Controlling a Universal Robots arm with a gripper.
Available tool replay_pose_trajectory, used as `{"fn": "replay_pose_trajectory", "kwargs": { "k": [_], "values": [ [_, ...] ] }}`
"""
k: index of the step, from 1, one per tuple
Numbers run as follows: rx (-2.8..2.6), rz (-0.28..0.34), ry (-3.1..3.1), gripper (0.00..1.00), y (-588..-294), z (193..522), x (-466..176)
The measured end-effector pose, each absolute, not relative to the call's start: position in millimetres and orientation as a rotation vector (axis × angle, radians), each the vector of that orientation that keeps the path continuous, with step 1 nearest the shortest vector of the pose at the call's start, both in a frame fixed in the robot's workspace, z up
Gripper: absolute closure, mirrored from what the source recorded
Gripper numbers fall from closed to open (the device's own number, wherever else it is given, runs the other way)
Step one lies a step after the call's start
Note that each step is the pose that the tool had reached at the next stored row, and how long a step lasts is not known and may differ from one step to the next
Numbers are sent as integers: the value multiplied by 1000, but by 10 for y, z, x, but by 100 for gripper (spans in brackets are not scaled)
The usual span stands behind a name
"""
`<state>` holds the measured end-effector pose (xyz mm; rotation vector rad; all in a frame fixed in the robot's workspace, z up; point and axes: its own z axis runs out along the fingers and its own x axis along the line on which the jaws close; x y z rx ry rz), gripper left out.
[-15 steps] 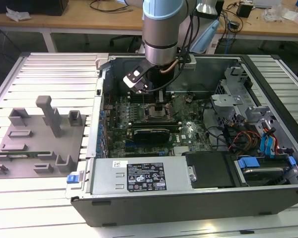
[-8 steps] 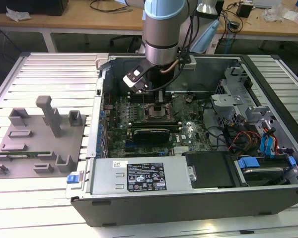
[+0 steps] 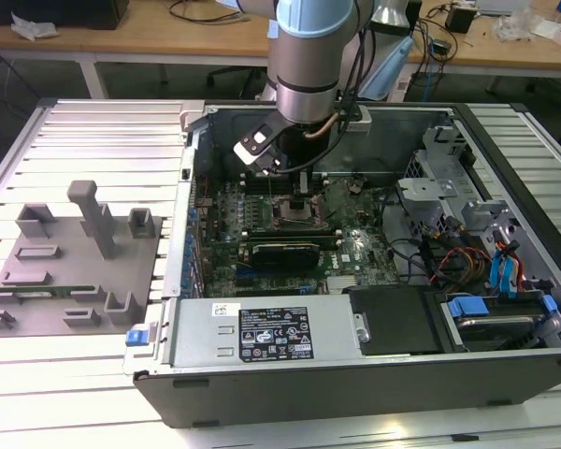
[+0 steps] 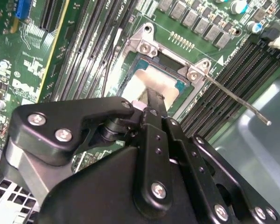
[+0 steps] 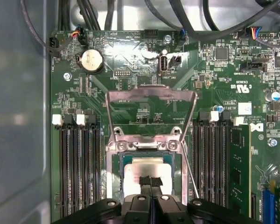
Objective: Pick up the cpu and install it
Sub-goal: 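Place the cpu into insertion slot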
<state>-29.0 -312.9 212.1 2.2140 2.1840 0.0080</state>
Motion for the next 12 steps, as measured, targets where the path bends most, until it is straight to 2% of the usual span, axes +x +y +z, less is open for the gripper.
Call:
{"fn": "replay_pose_trajectory", "kwargs": {
  "k": [12],
  "values": [
    [2214,8,2184,89,-3135,2056,-290]
  ]
}}
